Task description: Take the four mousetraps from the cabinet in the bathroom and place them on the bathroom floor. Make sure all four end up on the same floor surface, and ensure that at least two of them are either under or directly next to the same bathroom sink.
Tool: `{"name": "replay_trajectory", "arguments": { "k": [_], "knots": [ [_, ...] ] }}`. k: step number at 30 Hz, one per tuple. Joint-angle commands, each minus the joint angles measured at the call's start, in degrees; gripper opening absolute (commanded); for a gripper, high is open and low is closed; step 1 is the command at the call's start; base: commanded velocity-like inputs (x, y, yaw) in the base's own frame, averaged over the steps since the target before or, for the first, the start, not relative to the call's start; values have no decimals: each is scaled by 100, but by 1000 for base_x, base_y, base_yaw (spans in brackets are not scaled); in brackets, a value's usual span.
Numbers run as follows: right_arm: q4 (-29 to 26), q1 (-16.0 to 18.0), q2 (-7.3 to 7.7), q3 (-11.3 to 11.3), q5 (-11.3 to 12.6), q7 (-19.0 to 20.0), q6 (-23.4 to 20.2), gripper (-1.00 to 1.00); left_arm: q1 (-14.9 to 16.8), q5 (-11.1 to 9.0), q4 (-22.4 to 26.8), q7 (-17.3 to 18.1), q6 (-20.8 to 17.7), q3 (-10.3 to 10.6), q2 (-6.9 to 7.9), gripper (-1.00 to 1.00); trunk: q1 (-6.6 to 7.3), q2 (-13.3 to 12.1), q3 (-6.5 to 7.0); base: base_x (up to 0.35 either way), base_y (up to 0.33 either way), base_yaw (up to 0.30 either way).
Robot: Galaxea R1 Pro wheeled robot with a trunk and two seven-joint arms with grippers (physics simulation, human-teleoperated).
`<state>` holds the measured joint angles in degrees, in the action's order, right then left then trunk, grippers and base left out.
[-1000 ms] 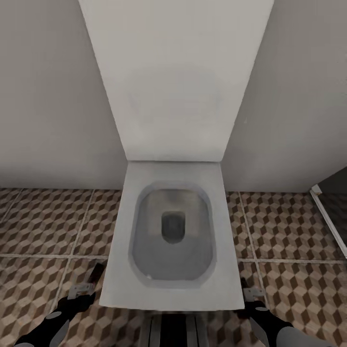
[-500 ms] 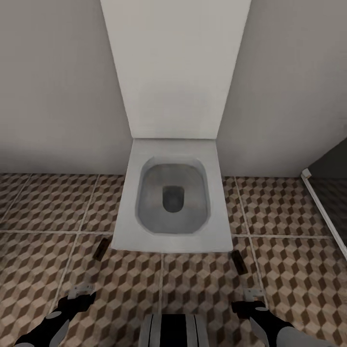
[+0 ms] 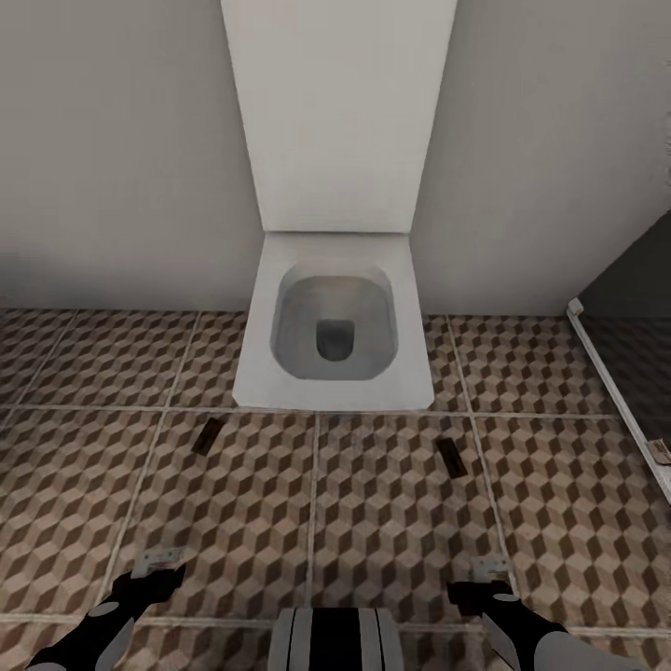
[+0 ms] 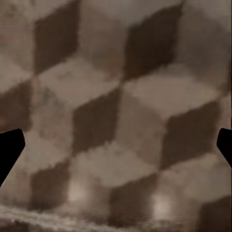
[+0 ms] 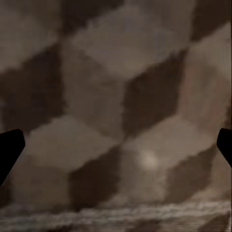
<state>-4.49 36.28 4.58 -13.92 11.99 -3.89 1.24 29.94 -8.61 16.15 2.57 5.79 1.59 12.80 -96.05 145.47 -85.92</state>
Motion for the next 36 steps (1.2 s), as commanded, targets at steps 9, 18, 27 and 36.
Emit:
{"name": "replay_trajectory", "arguments": {
  "k": [9,18,27,36],
  "knots": [
    [1,1,3,-49,58,-15,45,100,3,-61,-5,28,22,17,3,100,5,1,-3,-341,0,0],
    [1,1,0,-49,58,-15,47,100,3,-62,5,19,26,17,3,100,5,1,-3,-131,0,0],
    [1,1,0,-49,58,-15,49,100,3,-61,8,-18,28,12,3,100,5,1,-3,-18,0,0],
    [1,1,-1,-49,58,-15,50,100,3,-62,4,-27,26,2,3,100,10,-2,42,-2,0,0]
  ]
}}
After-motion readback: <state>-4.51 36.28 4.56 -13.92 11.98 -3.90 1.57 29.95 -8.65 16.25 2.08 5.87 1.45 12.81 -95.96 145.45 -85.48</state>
